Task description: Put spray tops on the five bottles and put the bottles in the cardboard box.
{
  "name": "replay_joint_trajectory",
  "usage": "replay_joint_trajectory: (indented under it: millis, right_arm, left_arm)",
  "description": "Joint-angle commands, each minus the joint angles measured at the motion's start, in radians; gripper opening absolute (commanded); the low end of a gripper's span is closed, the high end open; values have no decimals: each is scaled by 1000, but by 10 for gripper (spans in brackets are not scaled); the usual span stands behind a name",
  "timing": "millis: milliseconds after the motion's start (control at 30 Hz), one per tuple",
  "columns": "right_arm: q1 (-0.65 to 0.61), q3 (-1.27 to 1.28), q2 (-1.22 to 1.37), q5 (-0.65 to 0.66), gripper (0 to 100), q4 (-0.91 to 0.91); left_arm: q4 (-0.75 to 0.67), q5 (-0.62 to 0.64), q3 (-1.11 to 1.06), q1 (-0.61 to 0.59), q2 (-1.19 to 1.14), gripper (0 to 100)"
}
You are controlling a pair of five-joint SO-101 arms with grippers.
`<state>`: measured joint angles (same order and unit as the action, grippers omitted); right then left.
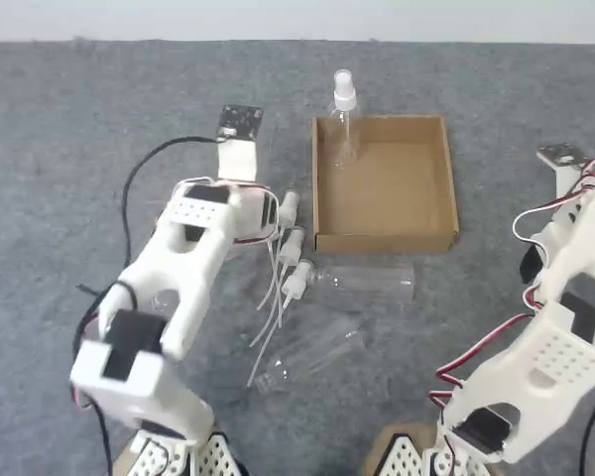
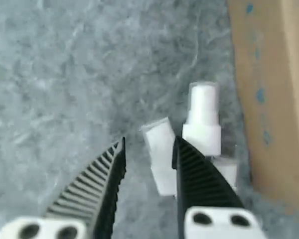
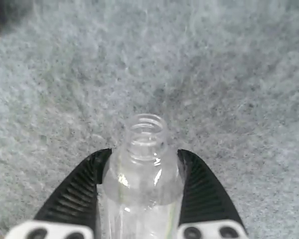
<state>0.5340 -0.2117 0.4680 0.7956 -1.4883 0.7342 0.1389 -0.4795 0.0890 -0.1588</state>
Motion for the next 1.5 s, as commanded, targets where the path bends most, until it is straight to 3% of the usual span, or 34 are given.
replay_joint_trajectory:
  millis: [0, 400, 600, 767, 1267, 1467]
  right_arm:
    - [4, -35, -93, 11, 6, -13]
    - [5, -35, -93, 12, 6, -8]
    - [5, -35, -93, 12, 6, -8]
    - [7, -43, -104, 12, 6, -16]
    - [-28, -35, -478, -5, 6, -127]
    - [-166, -35, -656, -150, 6, -154]
  left_arm:
    - [57, 15, 136, 12, -48, 145]
    - [150, 9, 179, 25, -140, 137]
    - [152, 6, 179, 28, -133, 9]
    - [204, 5, 173, 28, -74, 9]
    - [264, 5, -82, 18, 738, 9]
    - [261, 14, -245, 18, 1062, 10]
